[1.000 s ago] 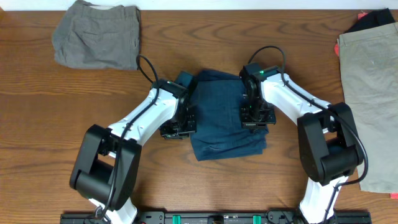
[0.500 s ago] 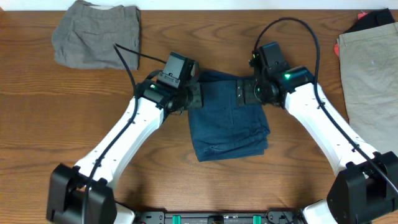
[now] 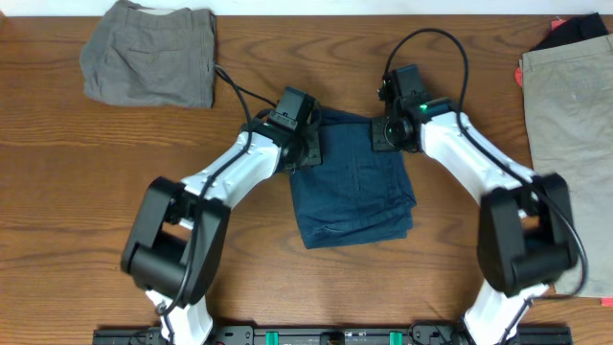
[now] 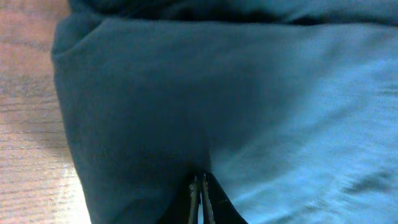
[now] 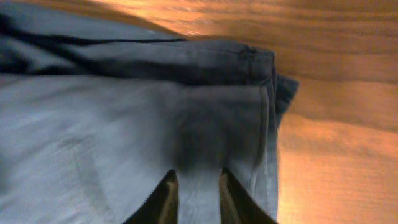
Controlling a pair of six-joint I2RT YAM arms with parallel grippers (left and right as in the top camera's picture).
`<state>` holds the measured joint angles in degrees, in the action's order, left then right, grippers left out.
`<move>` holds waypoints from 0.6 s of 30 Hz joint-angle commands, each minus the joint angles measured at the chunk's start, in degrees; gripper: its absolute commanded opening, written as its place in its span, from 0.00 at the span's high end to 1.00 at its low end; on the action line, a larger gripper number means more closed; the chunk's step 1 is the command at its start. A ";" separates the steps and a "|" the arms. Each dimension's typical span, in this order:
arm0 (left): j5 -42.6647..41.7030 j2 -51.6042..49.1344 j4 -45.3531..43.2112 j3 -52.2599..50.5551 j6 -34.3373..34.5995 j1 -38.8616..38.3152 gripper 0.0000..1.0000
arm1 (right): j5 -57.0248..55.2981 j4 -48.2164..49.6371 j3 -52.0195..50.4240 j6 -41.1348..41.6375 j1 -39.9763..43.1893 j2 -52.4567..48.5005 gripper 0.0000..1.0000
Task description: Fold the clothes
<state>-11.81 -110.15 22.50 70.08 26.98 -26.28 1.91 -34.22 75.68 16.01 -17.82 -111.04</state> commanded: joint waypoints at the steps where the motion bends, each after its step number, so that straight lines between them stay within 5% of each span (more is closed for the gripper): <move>1: 7.17 -2.51 0.79 -0.33 -0.74 0.24 0.94 | -0.63 1.29 0.00 -0.46 2.08 -3.74 0.82; 6: 9.44 -2.05 3.80 -0.26 -0.72 0.96 0.94 | -0.61 -0.11 0.07 -0.33 4.85 -4.87 0.99; 15: 8.76 11.74 12.24 0.28 -0.72 1.44 0.93 | -0.59 -8.85 0.13 3.21 7.76 10.34 0.98; 18: 4.85 17.00 16.24 0.28 -0.72 1.22 0.83 | 2.56 -12.46 0.13 1.77 7.54 16.94 0.85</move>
<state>-4.75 -97.78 36.84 70.02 26.76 -24.84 1.98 -45.21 75.35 18.33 -10.24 -100.79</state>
